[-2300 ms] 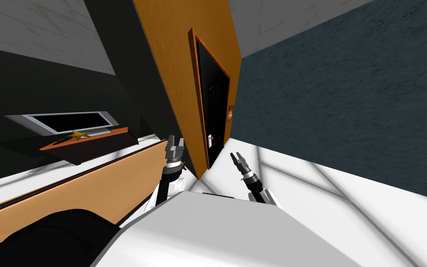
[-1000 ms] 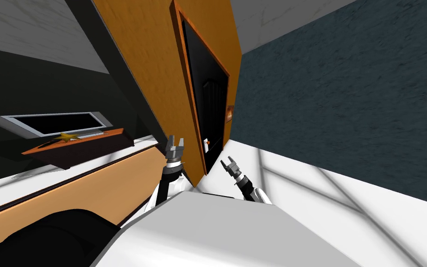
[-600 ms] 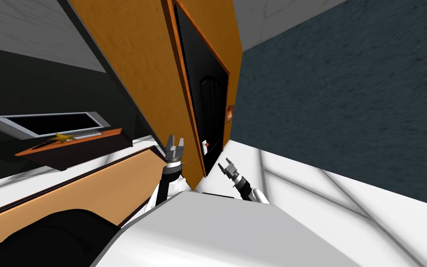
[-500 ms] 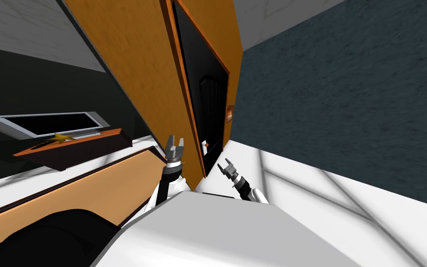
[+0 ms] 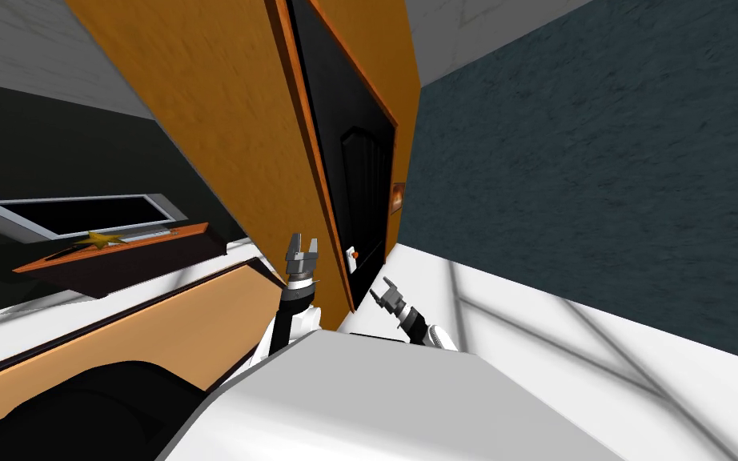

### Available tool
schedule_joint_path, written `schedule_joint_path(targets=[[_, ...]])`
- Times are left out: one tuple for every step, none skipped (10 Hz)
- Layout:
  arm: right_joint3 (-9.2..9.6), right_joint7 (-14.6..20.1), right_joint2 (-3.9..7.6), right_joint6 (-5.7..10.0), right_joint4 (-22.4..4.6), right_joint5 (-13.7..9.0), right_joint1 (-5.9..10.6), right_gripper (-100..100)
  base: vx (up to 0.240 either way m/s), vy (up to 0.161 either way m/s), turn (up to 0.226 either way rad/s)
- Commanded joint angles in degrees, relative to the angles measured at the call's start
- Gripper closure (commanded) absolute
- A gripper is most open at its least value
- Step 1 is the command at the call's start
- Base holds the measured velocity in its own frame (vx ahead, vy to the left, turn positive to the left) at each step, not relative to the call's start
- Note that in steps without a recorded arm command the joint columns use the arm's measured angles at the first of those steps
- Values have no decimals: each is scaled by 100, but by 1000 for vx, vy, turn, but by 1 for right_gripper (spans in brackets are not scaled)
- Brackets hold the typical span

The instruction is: Pull the door open

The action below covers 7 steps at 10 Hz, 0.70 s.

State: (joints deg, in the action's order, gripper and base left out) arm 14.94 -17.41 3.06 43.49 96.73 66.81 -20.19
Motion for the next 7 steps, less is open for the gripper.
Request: schedule_joint_path(targets=[[35, -95, -59, 90, -164, 172, 67, -100, 167, -23, 4], [80, -143, -101, 144, -240, 325, 84, -100, 192, -37, 13], [102, -167, -123, 170, -277, 400, 92, -100, 144, -8, 13], [145, -214, -166, 223, -351, 550, 109, -100, 124, 14, 7], [167, -238, -187, 249, -388, 625, 117, -100, 144, -2, 5], [206, -280, -231, 297, -455, 761, 132, -100, 161, 1, 12], [241, -318, -276, 339, -514, 881, 146, -100, 166, 1, 10]])
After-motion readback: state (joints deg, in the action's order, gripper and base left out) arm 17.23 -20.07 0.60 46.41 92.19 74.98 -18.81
